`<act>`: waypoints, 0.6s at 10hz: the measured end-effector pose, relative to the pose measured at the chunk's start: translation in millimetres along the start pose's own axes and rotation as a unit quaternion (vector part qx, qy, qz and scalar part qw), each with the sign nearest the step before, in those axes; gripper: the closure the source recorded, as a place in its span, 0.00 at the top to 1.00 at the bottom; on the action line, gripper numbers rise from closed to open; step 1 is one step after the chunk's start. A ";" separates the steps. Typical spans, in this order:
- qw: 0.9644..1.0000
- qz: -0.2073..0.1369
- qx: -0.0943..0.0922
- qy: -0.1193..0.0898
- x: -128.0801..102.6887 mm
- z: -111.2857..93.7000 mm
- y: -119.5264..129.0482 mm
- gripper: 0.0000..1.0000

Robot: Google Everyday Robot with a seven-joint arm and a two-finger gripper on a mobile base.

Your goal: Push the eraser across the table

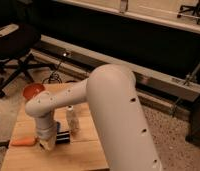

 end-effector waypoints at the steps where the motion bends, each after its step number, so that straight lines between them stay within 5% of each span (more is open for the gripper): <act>1: 1.000 0.005 -0.001 -0.005 0.9 -3.5 3.0 0.00; 6: 0.999 -0.004 -0.031 -0.002 16.7 -5.8 44.8 0.00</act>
